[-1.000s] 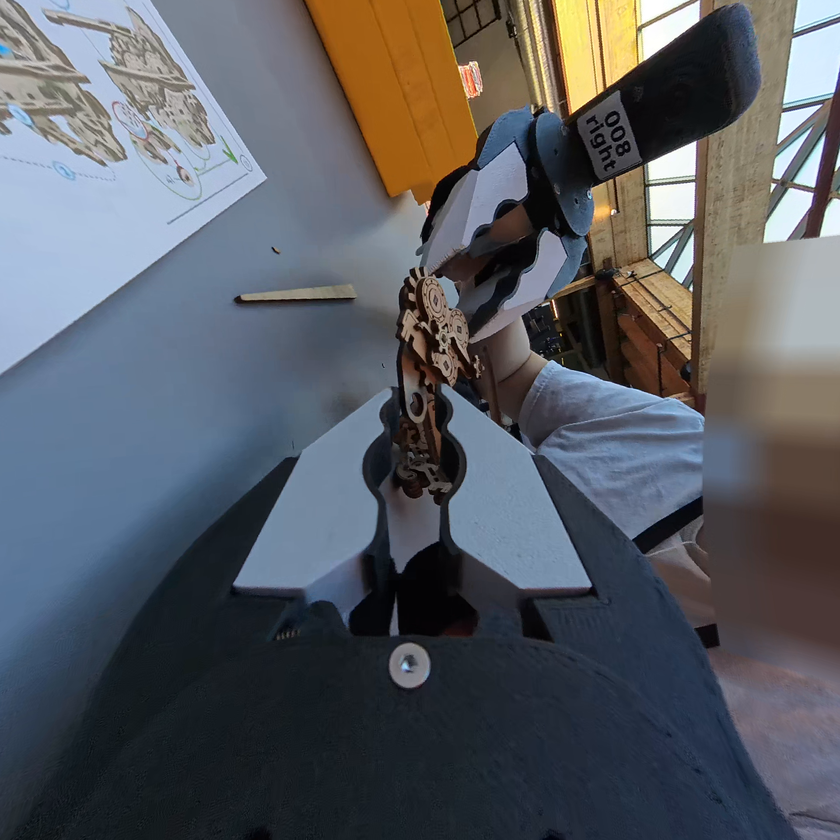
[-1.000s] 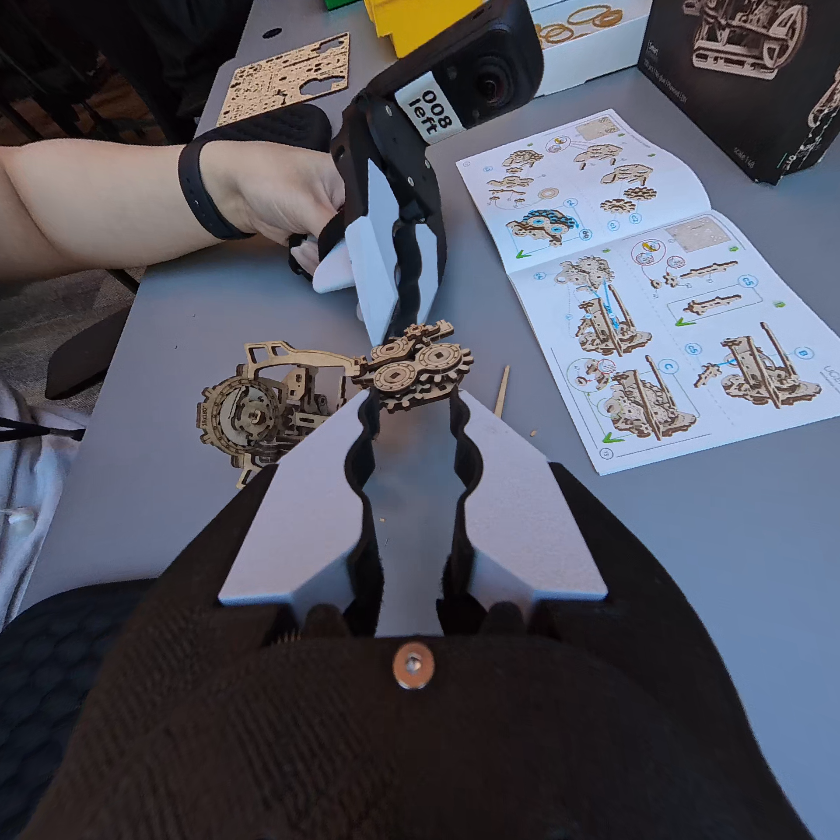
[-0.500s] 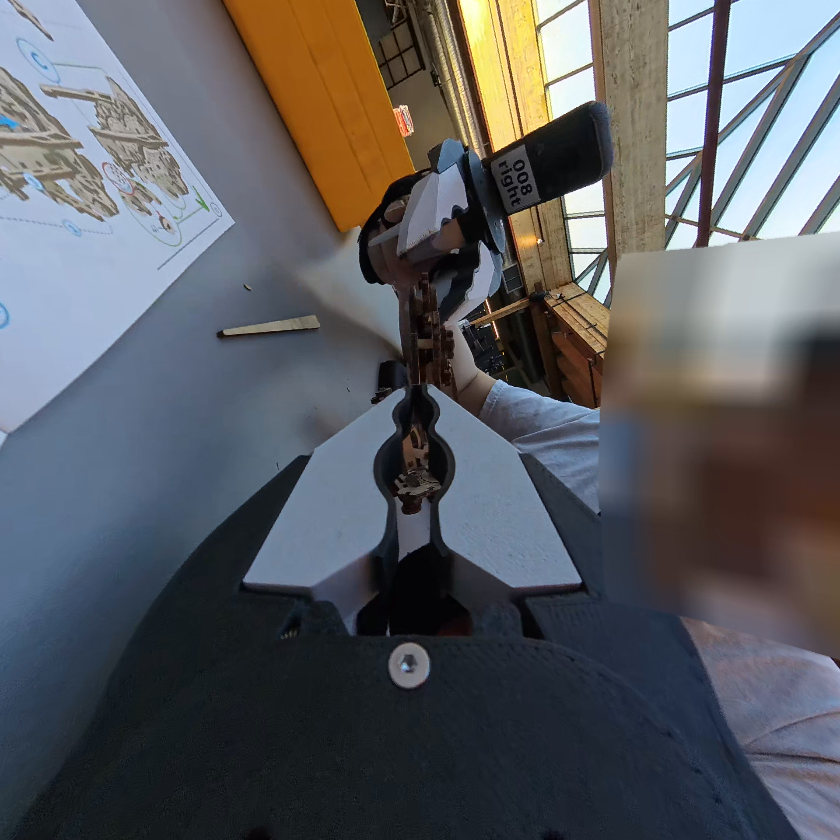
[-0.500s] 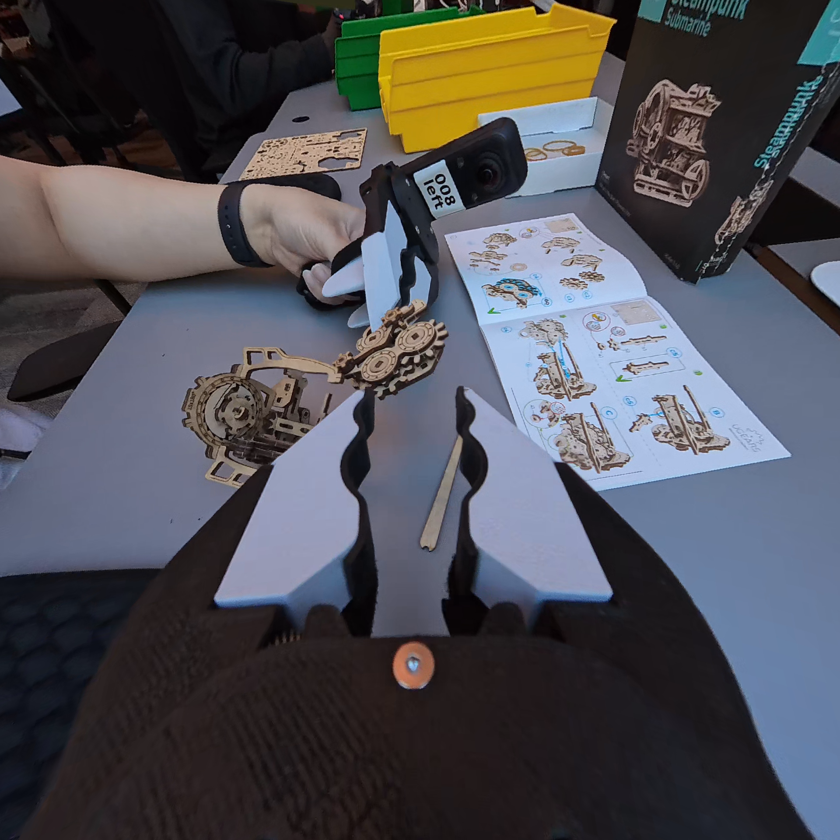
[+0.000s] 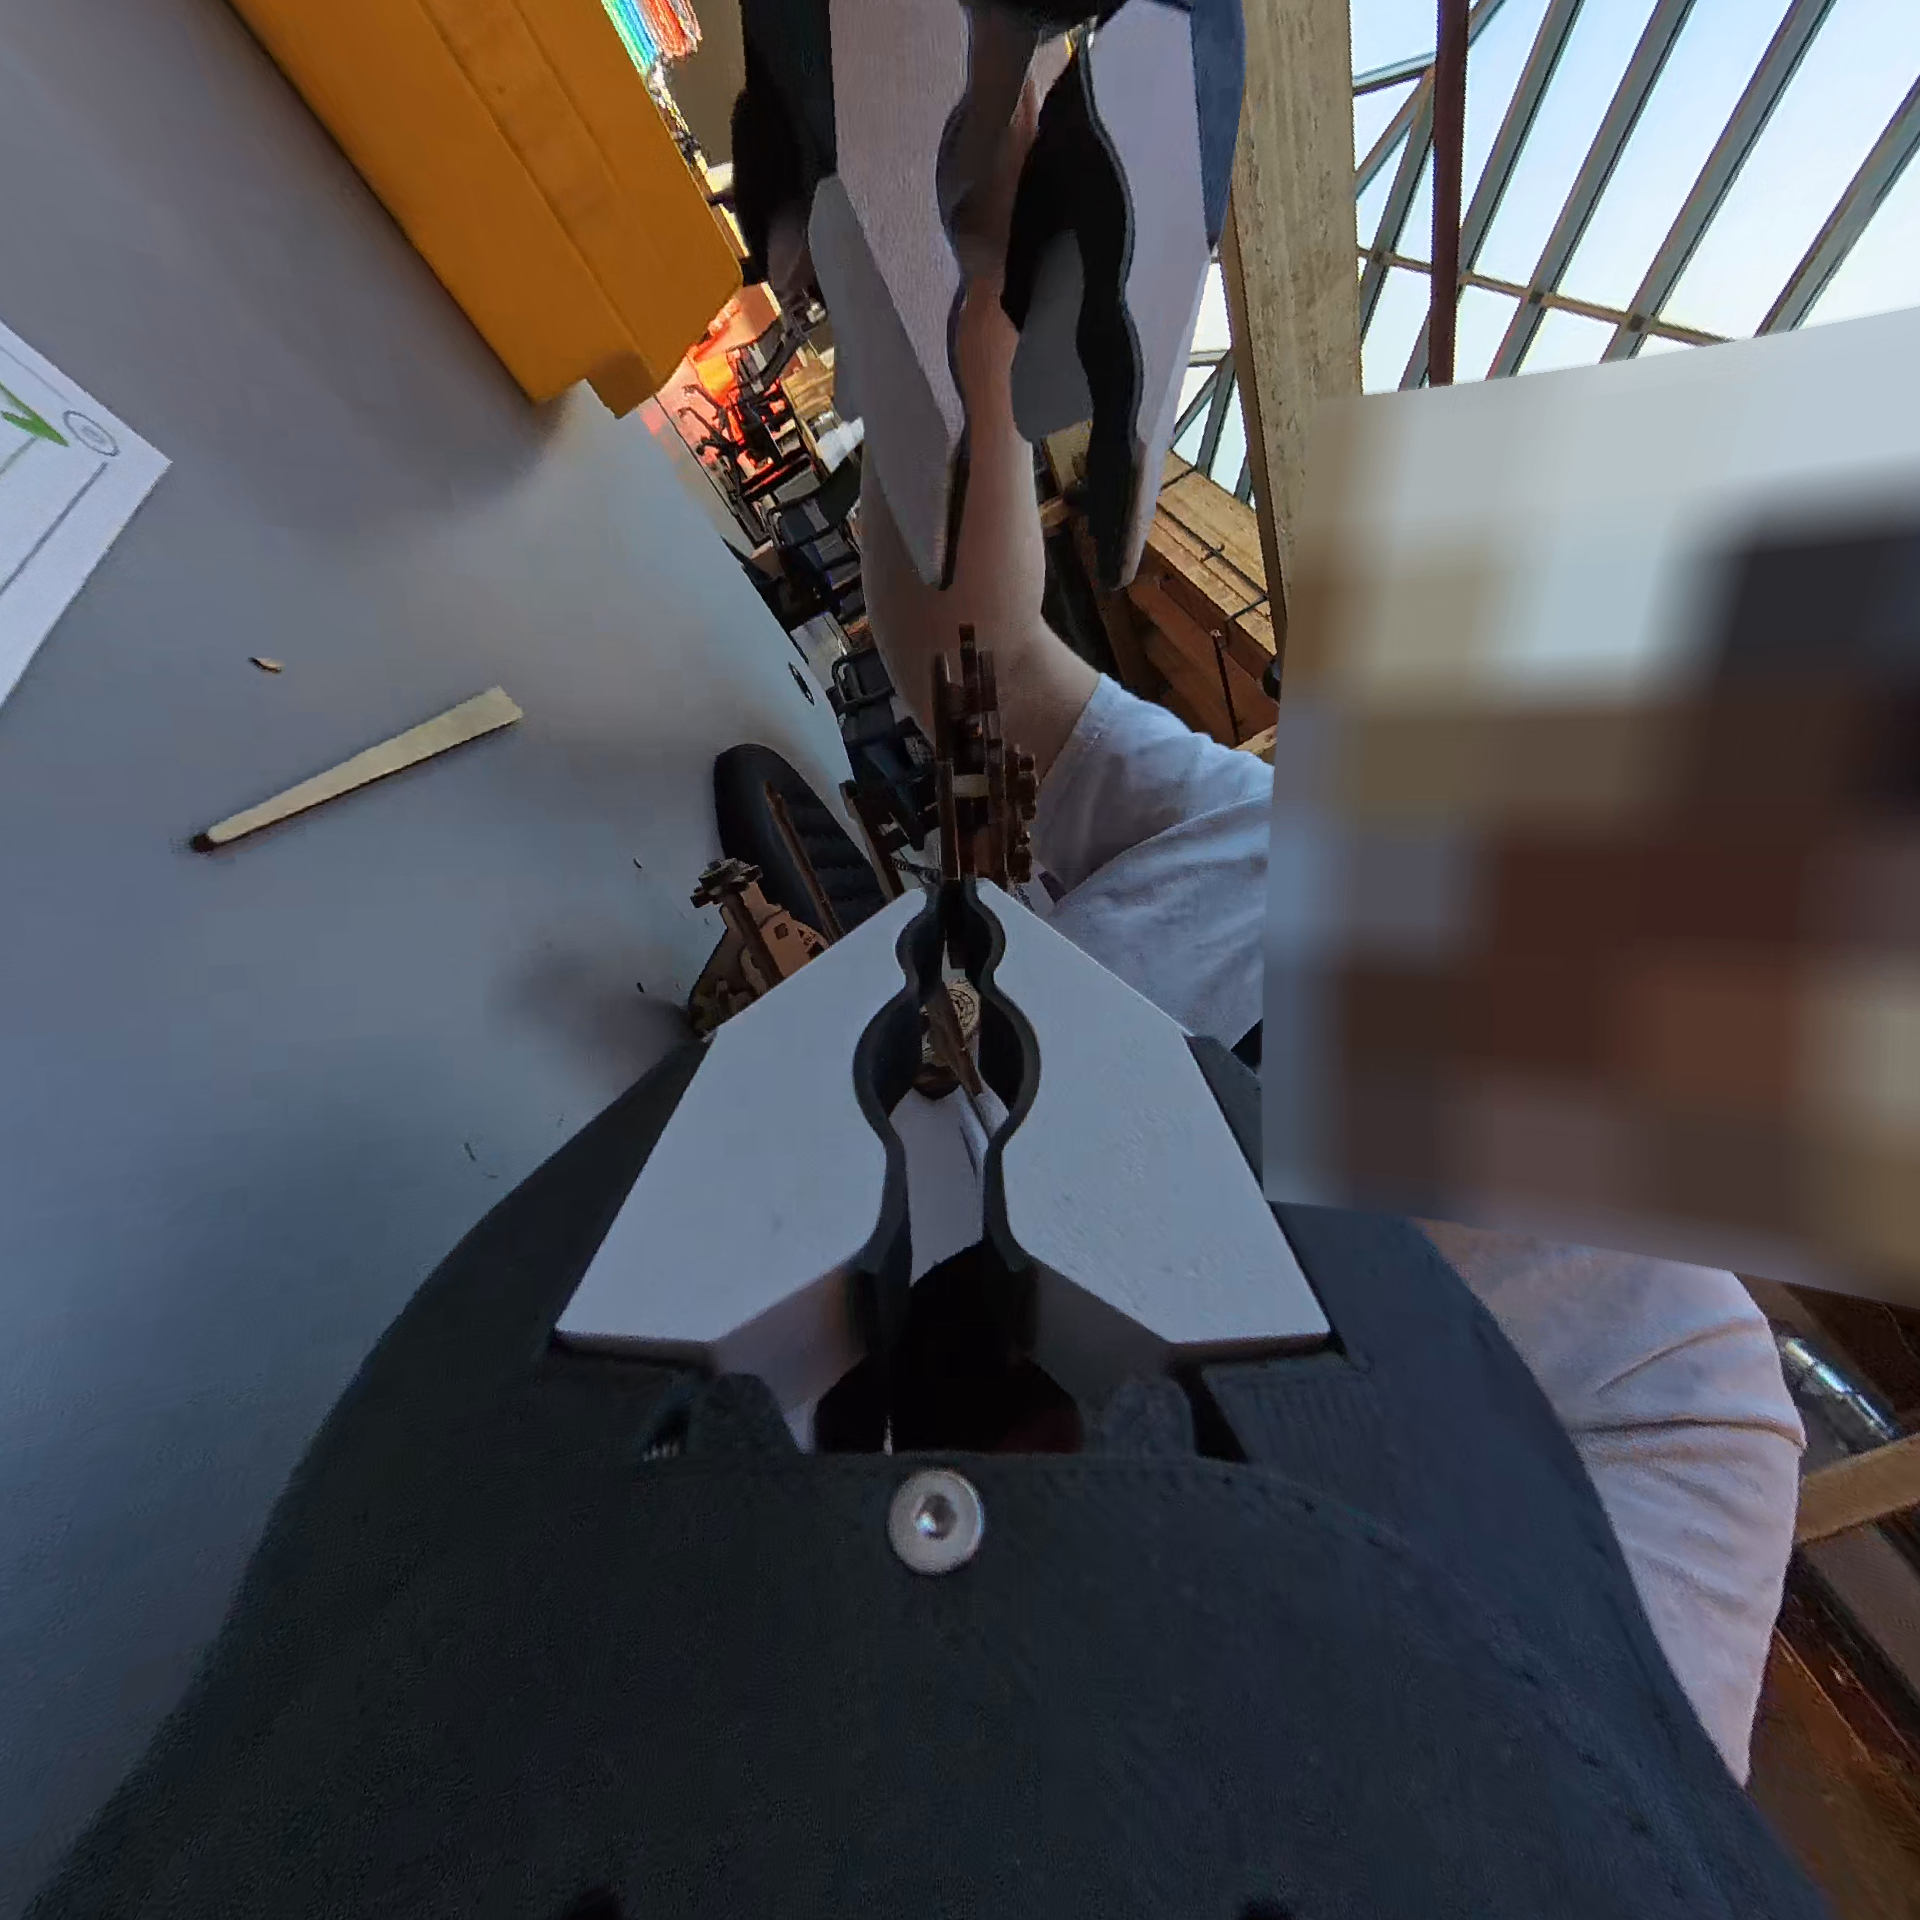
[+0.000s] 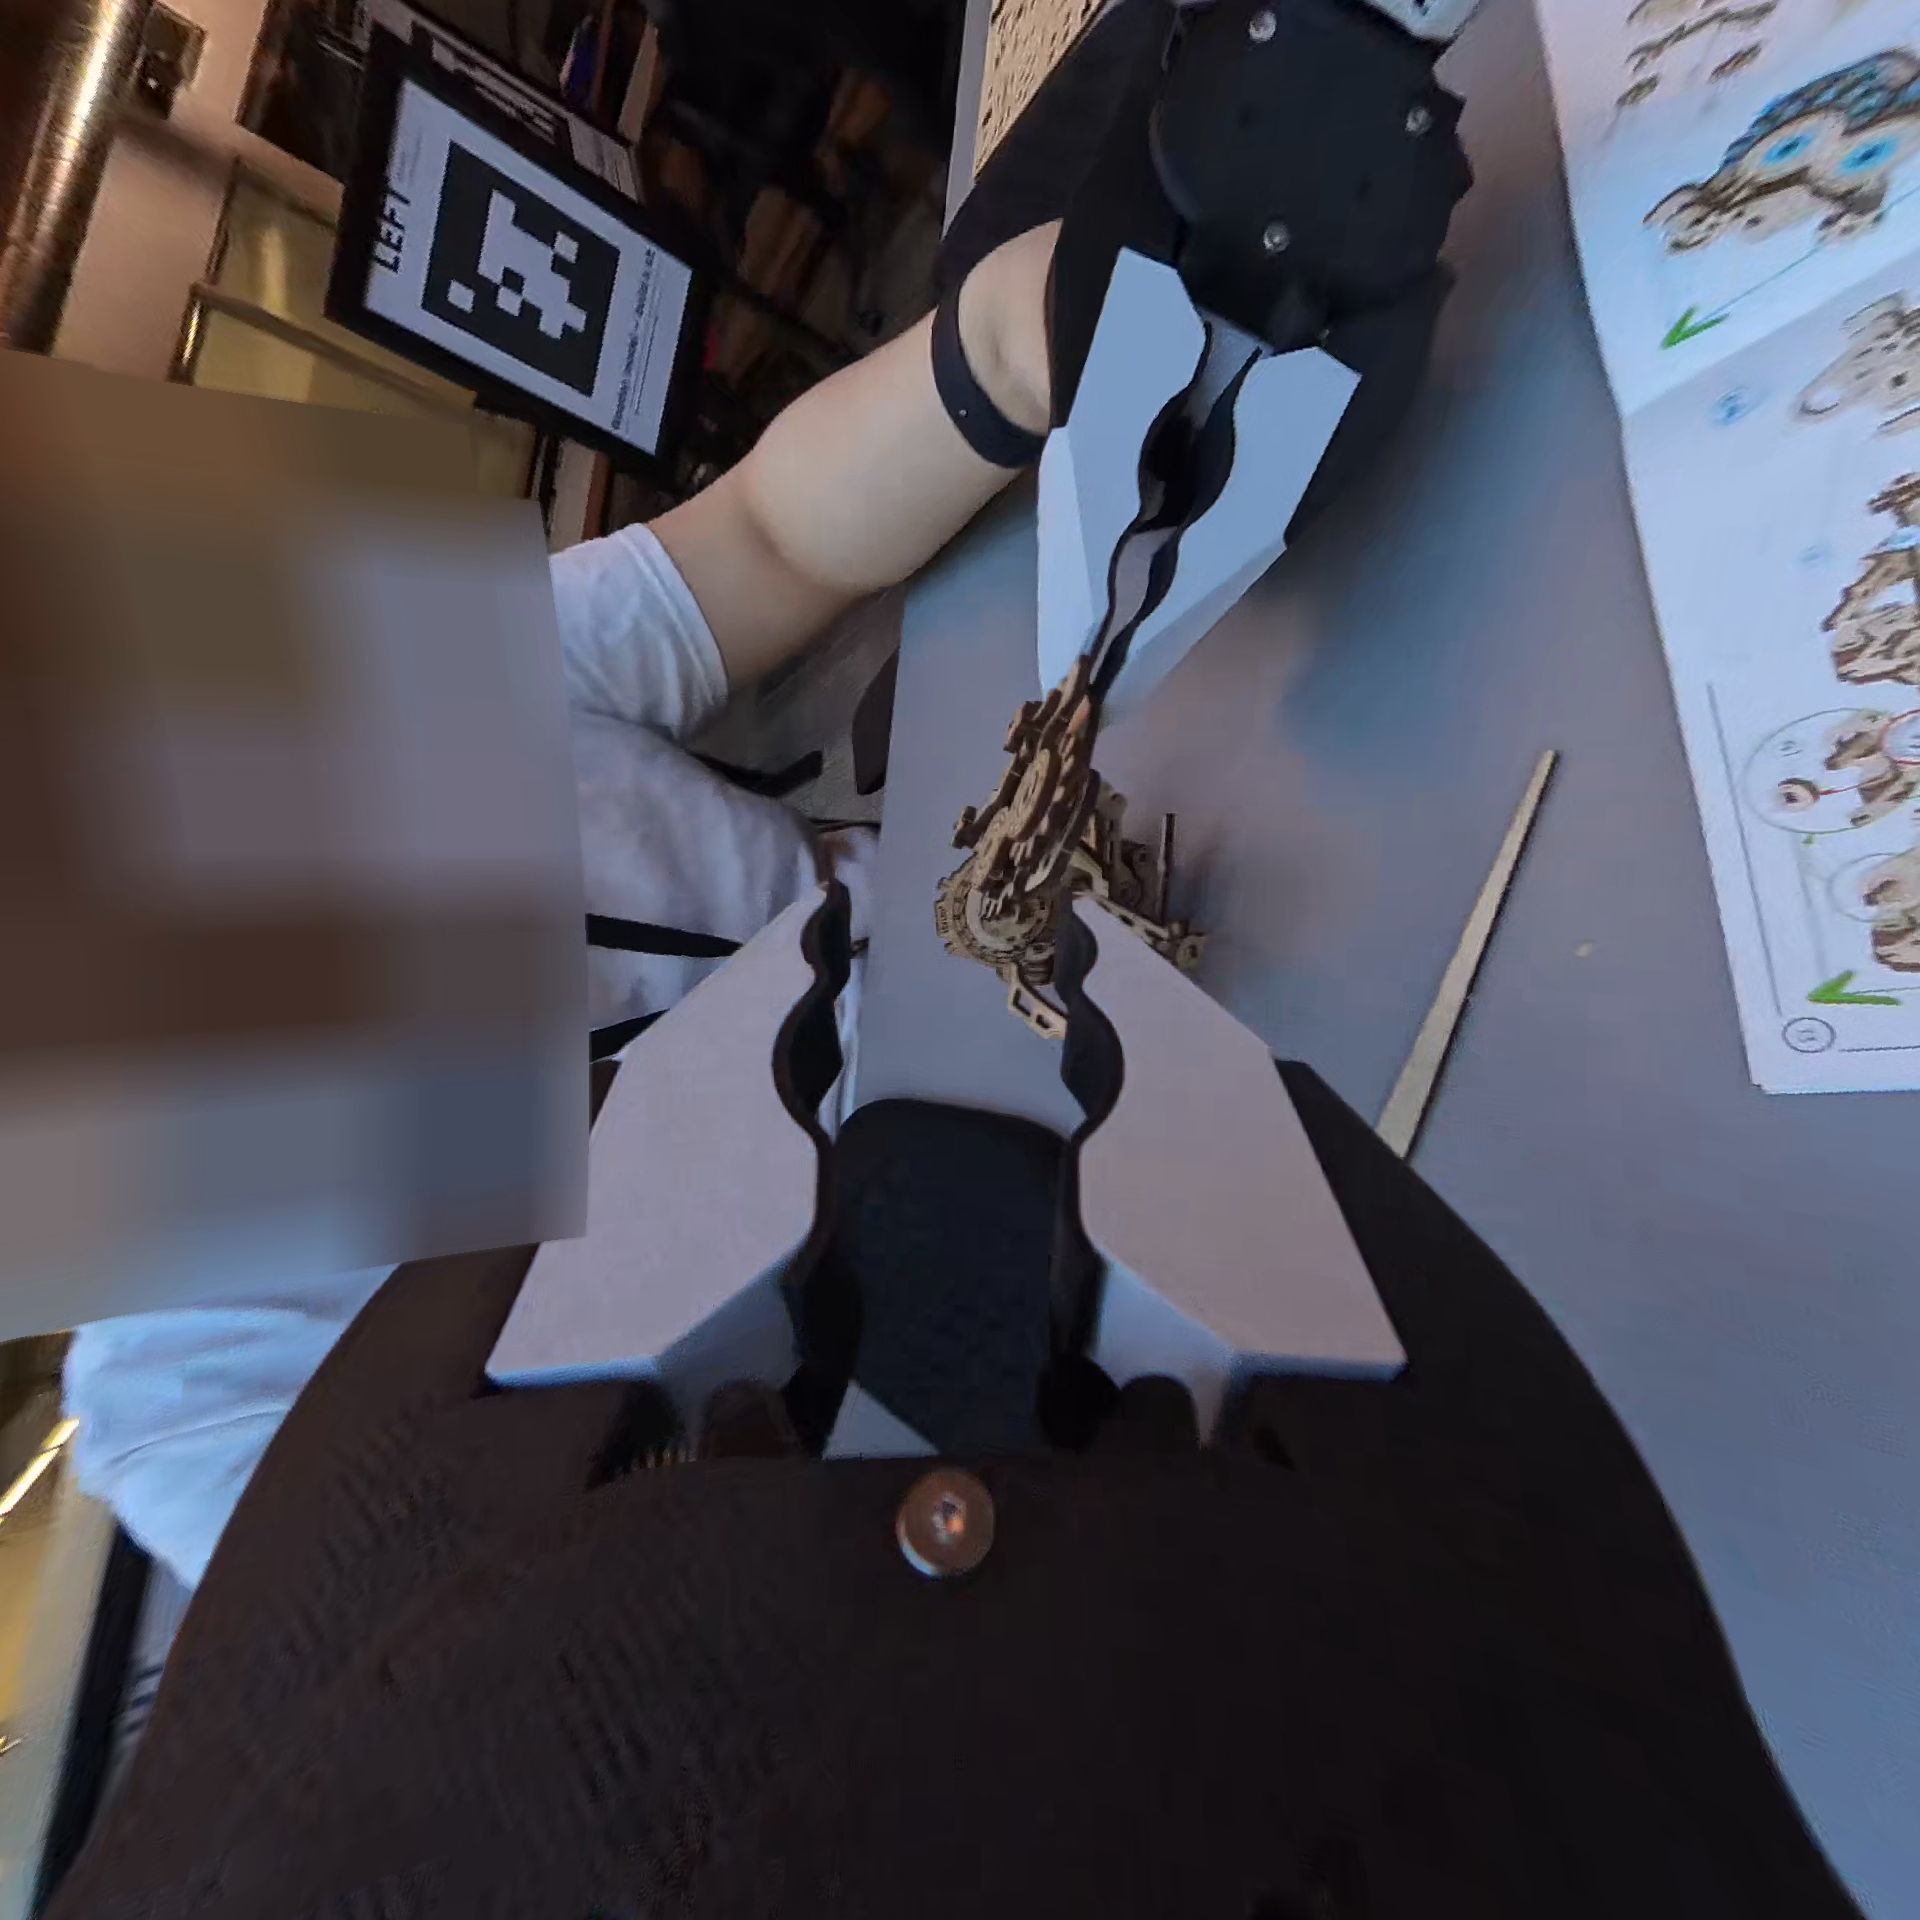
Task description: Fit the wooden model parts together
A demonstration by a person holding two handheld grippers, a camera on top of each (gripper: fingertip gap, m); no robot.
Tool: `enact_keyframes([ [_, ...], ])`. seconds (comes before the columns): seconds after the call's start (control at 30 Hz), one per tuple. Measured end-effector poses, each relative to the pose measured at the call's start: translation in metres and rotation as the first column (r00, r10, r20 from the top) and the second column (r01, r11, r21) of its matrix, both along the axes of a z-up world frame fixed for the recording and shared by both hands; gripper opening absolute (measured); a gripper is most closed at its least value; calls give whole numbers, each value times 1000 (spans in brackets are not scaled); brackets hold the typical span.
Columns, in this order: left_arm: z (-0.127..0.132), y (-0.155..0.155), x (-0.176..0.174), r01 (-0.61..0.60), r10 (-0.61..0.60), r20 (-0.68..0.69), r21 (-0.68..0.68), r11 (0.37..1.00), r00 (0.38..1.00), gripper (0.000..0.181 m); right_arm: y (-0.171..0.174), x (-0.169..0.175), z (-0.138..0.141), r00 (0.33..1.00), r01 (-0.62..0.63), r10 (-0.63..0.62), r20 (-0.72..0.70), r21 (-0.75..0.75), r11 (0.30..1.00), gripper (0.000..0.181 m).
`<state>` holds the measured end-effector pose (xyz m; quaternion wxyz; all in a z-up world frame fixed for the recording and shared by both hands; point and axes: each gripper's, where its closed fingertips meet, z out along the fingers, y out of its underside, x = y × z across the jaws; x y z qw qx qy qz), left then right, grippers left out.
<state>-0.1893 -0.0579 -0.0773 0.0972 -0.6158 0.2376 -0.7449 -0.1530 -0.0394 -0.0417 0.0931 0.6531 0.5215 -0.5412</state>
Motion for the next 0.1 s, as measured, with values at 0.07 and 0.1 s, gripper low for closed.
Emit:
enact_keyframes([
  [0.07, 2, -3, 2, 30, -30, 5, 18, 999, 1000, 0, 6, -8, 0, 996, -28, 27, 81, 4, 1000, 24],
  [0.1, 4, -4, 3, 39, -39, 11, 30, 999, 999, 0, 7, -12, 0, 992, -39, 38, 124, 7, 999, 24],
])
